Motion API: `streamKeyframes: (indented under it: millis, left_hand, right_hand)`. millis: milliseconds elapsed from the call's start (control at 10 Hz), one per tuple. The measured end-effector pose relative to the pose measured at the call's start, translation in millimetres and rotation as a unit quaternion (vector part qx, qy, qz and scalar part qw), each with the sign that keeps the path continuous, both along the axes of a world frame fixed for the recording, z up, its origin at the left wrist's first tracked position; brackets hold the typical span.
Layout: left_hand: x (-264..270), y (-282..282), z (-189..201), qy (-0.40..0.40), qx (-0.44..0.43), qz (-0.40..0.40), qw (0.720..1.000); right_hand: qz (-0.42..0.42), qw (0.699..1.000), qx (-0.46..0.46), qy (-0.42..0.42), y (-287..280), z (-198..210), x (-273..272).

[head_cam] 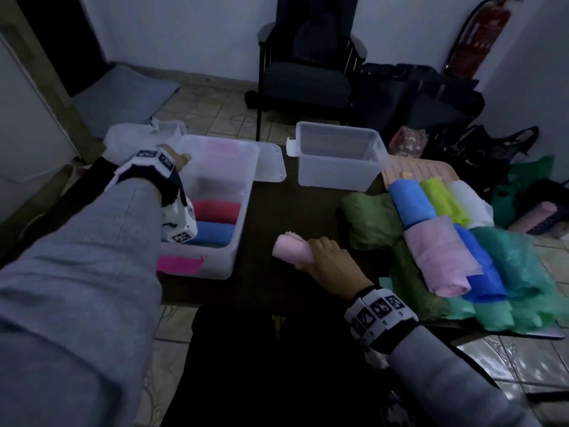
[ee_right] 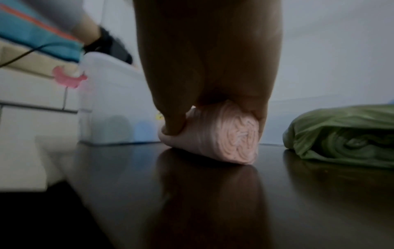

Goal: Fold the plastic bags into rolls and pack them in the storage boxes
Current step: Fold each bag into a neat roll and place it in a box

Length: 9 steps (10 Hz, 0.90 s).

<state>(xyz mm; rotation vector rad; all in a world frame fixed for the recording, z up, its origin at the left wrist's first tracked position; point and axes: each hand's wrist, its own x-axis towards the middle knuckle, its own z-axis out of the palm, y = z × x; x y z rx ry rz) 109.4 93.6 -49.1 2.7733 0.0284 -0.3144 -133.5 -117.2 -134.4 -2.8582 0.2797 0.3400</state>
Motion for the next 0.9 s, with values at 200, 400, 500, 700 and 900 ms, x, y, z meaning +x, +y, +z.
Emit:
streamKeyframes:
  millis: [200, 400, 500, 700, 900]
  left_hand:
    - [-11, 13, 2, -0.024, -0.075, -0.010, 0.997]
    - [-35, 20, 13, -0.051, -0.317, 0.062, 0.945]
    - [-48, 21, 7, -0.068, -0.389, 0.031, 0.918]
    - [-75, 16, 5, -0.124, -0.381, -0.004, 0.916]
    - [-88, 16, 2, -0.175, -0.387, -0.021, 0.905]
  right_hand:
    - [-0.066, 0.987, 0.111, -0.098, -4, 21, 8]
    - [-0.061, 0.919, 0.199, -0.335, 15, 81, 37]
    - [0.025, 0.899, 0.190, -0.395, 37, 117, 55]
    - [0.092, 0.939, -0.089, -0.318, 70, 136, 100]
    - [0.092, 0.960, -0.201, -0.170, 82, 110, 124]
